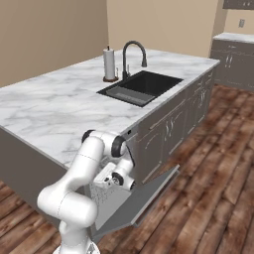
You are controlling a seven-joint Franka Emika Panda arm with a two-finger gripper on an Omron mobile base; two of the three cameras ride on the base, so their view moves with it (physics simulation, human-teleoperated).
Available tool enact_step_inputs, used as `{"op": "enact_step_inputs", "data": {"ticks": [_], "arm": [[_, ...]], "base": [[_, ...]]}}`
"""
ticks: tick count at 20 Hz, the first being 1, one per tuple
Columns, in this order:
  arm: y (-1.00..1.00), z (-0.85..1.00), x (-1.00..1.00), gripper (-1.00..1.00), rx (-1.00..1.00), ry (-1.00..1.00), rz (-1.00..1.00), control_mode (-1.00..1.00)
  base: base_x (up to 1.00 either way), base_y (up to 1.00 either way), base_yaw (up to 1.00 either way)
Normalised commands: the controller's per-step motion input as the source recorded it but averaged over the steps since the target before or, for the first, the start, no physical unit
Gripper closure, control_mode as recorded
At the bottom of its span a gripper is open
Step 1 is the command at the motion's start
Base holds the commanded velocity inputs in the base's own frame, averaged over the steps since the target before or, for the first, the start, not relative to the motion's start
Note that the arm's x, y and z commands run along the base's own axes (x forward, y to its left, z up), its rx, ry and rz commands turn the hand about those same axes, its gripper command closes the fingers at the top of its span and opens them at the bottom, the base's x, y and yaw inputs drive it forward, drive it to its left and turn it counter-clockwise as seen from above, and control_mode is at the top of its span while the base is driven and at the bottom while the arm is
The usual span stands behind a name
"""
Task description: Open the dishwasher door and pull out the top rack.
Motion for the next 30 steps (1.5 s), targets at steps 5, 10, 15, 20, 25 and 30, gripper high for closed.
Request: {"op": "enact_step_inputs", "data": {"ticks": [5, 10, 15, 20, 25, 30], "arm": [[0.38, -0.11, 0.55, -1.00, 0.00, 0.00, 0.00, -1.00], [0.06, -0.55, 0.54, -1.00, 0.00, 0.00, 0.00, -1.00], [0.10, -0.57, 0.62, -1.00, -0.01, 0.00, 0.00, -1.00], [0.11, -0.74, 0.64, -1.00, -0.14, 0.03, 0.00, -1.00], [-0.08, -0.97, 0.01, -1.00, -0.43, 0.01, -0.08, -1.00], [-0.04, -0.95, -0.10, -1.00, -0.71, -0.05, -0.29, -1.00]], "base": [[0.00, 0.00, 0.00], [0.00, 0.00, 0.00], [0.00, 0.00, 0.00], [0.00, 0.00, 0.00], [0.00, 0.00, 0.00], [0.00, 0.00, 0.00]]}}
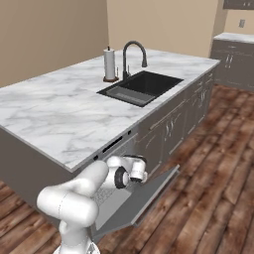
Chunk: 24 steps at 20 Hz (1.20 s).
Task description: Open the dishwasher door and pull out the top rack.
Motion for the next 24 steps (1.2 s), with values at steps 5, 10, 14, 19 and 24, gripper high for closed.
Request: {"op": "enact_step_inputs", "data": {"ticks": [5, 10, 14, 19, 24], "arm": [[-0.01, -0.99, -0.32, -1.00, -0.87, -0.21, -0.39, -1.00], [-0.10, -0.98, -0.39, -1.00, -0.90, -0.27, -0.38, -1.00], [-0.04, -0.94, -0.40, -1.00, -0.92, -0.33, -0.35, -1.00], [0.00, -0.96, -0.27, -1.00, -0.92, -0.36, -0.31, -1.00], [0.00, -0.98, -0.13, -1.00, -0.88, -0.41, -0.24, -1.00]], "base": [[0.00, 0.00, 0.00], [0.00, 0.00, 0.00], [0.00, 0.00, 0.00], [0.00, 0.00, 0.00], [0.00, 0.00, 0.00]]}}
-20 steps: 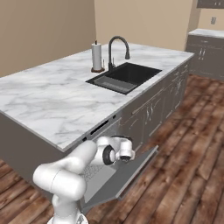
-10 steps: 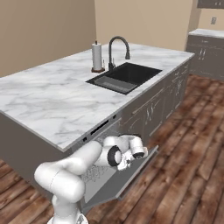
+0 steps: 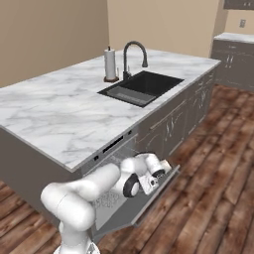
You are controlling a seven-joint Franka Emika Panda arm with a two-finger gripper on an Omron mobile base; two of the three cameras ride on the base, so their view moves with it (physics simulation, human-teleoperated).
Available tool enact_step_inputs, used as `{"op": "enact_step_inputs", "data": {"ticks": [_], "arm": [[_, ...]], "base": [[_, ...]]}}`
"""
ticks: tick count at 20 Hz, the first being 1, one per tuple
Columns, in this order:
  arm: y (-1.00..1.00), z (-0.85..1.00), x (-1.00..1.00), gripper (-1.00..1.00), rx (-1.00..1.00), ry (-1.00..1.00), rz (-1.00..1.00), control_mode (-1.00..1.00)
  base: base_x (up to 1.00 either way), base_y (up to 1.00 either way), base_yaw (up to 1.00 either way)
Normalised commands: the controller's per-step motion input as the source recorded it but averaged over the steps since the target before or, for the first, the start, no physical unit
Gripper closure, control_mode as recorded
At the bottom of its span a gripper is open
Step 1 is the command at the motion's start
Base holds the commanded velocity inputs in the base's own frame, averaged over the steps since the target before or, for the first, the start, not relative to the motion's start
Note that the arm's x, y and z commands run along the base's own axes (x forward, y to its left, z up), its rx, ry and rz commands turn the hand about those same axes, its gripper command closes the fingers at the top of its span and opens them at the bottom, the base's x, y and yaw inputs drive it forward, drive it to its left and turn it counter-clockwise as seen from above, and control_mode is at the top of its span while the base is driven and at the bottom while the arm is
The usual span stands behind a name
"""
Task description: Open the dishwasher door and pull out the top rack.
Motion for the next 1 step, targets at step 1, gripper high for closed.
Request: {"op": "enact_step_inputs", "data": {"ticks": [1], "arm": [[0.00, -0.95, -0.06, -1.00, -0.87, -0.43, -0.20, -1.00]], "base": [[0.00, 0.00, 0.00]]}}
